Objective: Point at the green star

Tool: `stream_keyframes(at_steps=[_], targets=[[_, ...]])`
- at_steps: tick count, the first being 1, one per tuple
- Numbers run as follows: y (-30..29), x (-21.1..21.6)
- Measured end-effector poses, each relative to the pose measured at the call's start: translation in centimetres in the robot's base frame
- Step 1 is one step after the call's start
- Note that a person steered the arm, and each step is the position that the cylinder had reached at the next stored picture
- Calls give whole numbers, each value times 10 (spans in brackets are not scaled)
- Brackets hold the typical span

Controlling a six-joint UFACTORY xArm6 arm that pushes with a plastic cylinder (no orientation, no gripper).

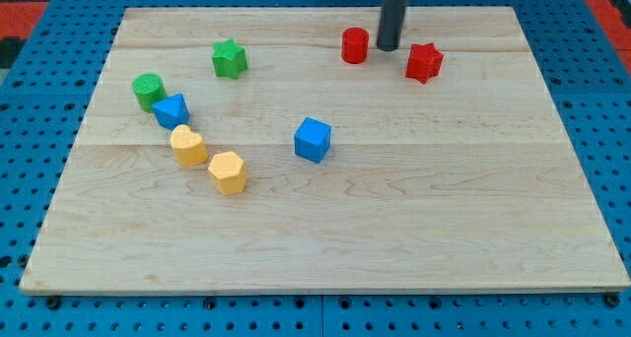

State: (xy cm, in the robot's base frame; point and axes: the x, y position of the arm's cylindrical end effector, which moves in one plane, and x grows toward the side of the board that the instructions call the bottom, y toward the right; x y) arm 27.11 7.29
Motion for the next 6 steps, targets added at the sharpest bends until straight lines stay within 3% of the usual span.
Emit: stream_keyframes(at_steps=[1, 2, 3, 4, 5, 6], targets=[[-63, 0], [-82, -23], [-138, -54], [-164, -21], [-149, 15], [-159, 25]])
